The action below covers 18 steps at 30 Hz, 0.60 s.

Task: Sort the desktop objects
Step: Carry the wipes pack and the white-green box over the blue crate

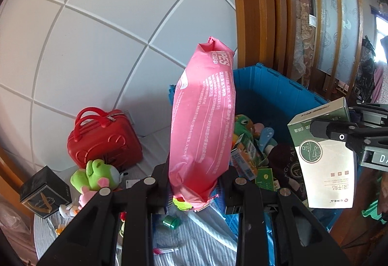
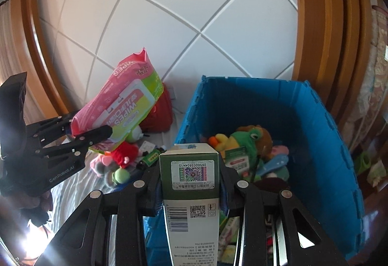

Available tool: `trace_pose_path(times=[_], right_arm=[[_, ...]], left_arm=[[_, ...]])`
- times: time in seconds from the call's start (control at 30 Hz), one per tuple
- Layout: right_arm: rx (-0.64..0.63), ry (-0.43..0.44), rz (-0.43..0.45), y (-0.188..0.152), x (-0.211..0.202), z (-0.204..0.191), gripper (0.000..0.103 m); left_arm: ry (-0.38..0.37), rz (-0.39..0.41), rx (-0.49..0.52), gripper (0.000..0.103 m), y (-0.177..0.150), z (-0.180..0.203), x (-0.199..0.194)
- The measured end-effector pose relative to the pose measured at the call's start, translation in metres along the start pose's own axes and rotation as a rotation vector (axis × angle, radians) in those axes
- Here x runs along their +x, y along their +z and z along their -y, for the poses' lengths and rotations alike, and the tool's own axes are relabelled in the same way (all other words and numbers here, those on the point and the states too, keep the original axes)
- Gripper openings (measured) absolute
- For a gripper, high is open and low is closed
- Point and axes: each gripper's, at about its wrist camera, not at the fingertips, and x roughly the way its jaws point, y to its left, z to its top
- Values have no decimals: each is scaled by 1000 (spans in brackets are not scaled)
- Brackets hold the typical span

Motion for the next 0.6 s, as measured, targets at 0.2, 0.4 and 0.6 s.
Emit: trace_pose_path(times=[0.2, 0.4, 0.6], right_arm=[[47, -38, 3, -5, -4, 33, 34], [84, -85, -12, -13, 0, 61, 34], [123, -124, -28, -21, 3, 89, 34]], left_arm=[[-68, 4, 51, 27, 18, 44, 11], [-133, -3, 92, 27, 34, 79, 22], [-182, -29, 107, 27, 46, 102, 41]])
